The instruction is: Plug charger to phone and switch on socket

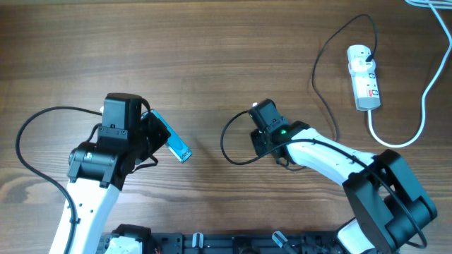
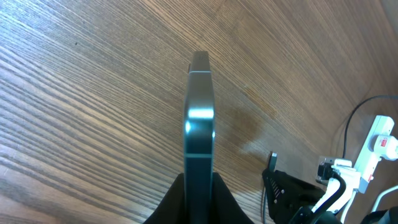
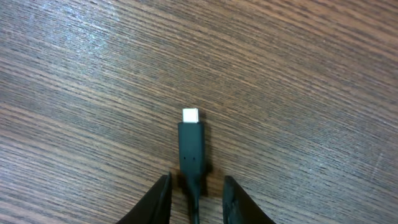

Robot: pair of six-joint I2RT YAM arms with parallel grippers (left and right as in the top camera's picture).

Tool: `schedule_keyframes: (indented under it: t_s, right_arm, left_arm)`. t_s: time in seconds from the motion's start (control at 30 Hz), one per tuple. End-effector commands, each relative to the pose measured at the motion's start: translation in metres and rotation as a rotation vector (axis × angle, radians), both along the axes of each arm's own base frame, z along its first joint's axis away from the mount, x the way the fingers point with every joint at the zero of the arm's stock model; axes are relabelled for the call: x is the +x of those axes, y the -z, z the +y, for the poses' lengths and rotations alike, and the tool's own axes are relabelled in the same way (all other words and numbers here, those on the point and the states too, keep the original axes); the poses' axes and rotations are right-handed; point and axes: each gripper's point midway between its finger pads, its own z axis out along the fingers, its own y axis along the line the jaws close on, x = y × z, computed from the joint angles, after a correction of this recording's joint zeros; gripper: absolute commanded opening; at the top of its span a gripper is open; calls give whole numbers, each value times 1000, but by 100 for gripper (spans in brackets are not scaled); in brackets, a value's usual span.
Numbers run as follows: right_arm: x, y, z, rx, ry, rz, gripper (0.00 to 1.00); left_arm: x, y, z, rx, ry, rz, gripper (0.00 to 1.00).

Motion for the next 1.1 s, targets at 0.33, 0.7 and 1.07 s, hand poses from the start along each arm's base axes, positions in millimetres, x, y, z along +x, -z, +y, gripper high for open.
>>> schedule_keyframes:
  t_s: [0.33,0.7,1.07]
  right_arm:
    - [-48,37,-6,-14,-61,226,5]
    - [-127,-257,56,874,-267,-19,4]
    - [-101,-251,82,909,-321,-31,4]
  left_arm:
    - [4,-8,-15,-88,37,-22,4]
    - [44,-108,-90,-470,356,-420,4]
    - [35,-141,-110,-633,455,-470,4]
